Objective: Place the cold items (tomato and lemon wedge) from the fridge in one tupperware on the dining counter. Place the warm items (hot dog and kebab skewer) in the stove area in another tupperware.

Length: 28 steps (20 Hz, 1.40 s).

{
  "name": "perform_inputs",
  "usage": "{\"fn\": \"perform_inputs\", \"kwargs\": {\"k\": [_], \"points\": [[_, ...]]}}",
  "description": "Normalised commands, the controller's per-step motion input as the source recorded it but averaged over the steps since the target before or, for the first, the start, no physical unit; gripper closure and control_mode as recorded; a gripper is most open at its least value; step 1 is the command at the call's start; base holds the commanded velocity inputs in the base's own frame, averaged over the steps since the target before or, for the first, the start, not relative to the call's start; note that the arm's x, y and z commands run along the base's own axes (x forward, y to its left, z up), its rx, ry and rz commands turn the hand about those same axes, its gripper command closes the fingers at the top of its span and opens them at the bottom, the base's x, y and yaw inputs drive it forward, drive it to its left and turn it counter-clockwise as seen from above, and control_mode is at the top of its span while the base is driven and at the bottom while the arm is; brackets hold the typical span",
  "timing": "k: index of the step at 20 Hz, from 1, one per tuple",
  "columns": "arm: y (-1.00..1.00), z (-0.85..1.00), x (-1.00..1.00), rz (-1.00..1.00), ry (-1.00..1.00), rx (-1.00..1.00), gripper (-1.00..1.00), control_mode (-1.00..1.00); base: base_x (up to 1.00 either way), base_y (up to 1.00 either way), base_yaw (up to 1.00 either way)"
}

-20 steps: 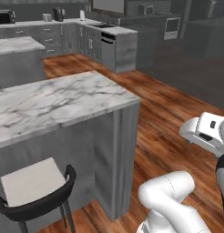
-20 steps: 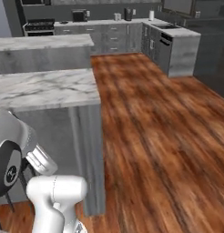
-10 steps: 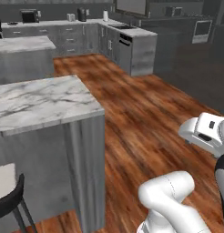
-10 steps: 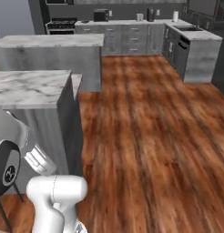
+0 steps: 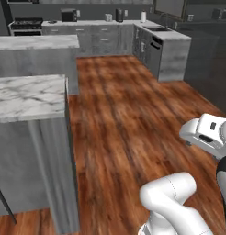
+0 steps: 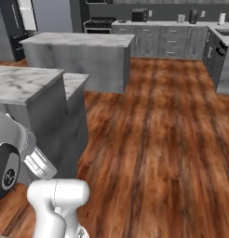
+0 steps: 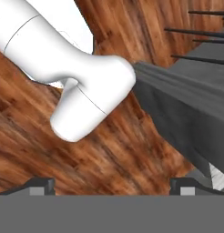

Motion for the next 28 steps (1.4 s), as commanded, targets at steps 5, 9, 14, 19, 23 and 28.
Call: {"fn": "perform_inputs", "kwargs": {"k": [5,9,14,19,23,28], "points": [[0.0,0.0,0.0,0.0,0.0,0.0,-1.0,1.0,0.4,-1.0,0.4],[0.0,0.0,0.0,0.0,0.0,0.0,-1.0,1.0,0.68,-1.0,0.32],[0.0,0.0,0.0,0.0,0.0,0.0,-1.0,1.0,0.99,-1.0,0.2],[0.0,0.0,0.0,0.0,0.0,0.0,-1.0,1.0,1.0,-0.85,-0.08],[0.0,0.0,0.0,0.0,0.0,0.0,-1.0,1.0,1.0,-0.47,-0.23],[0.0,0.0,0.0,0.0,0.0,0.0,-1.0,1.0,1.0,-0.33,-0.25]]}}
